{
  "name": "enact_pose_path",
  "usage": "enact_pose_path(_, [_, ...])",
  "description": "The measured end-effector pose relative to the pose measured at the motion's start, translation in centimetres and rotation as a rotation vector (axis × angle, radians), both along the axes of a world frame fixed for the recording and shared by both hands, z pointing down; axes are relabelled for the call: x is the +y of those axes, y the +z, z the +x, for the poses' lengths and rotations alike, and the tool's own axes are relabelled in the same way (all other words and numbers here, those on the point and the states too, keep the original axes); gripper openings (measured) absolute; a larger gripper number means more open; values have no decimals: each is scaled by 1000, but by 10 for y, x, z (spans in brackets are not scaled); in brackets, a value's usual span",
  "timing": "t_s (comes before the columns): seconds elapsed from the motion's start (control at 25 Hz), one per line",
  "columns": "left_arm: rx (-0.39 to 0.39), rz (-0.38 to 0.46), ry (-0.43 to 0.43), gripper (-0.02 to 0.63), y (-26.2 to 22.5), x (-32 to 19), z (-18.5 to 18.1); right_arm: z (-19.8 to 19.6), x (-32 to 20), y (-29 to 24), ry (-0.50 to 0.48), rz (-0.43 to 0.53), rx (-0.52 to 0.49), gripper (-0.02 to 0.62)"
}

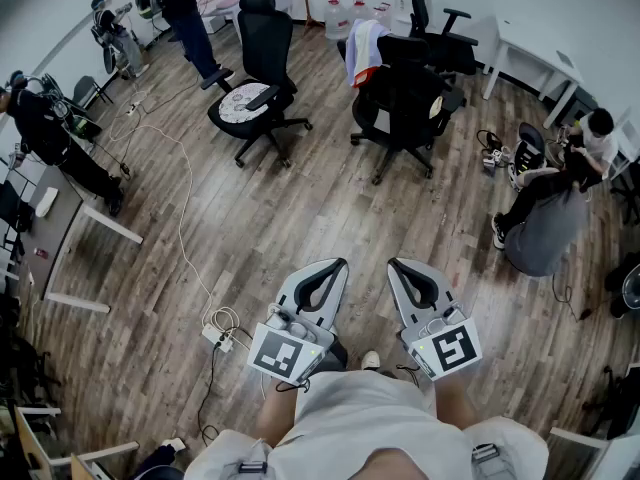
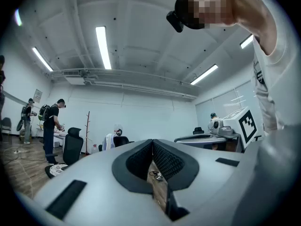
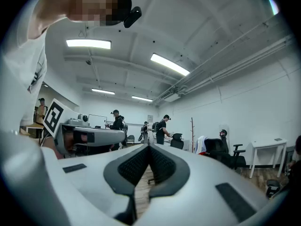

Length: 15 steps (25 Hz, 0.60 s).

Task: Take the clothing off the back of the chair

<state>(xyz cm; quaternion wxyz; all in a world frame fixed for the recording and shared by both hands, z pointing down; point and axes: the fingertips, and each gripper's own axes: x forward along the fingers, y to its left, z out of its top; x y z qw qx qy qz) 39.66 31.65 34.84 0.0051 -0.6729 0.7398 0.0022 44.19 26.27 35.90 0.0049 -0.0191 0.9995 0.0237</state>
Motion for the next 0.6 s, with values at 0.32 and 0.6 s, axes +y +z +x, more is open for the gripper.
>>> enact_pose_path(0.32, [10,2,-52,18,0,11,53,47,16,-1,-52,-21,-28,21])
enact_pose_path(0.6, [8,8,-42,18,-4,10,65,54,19,-10,-80,-31,-64,21])
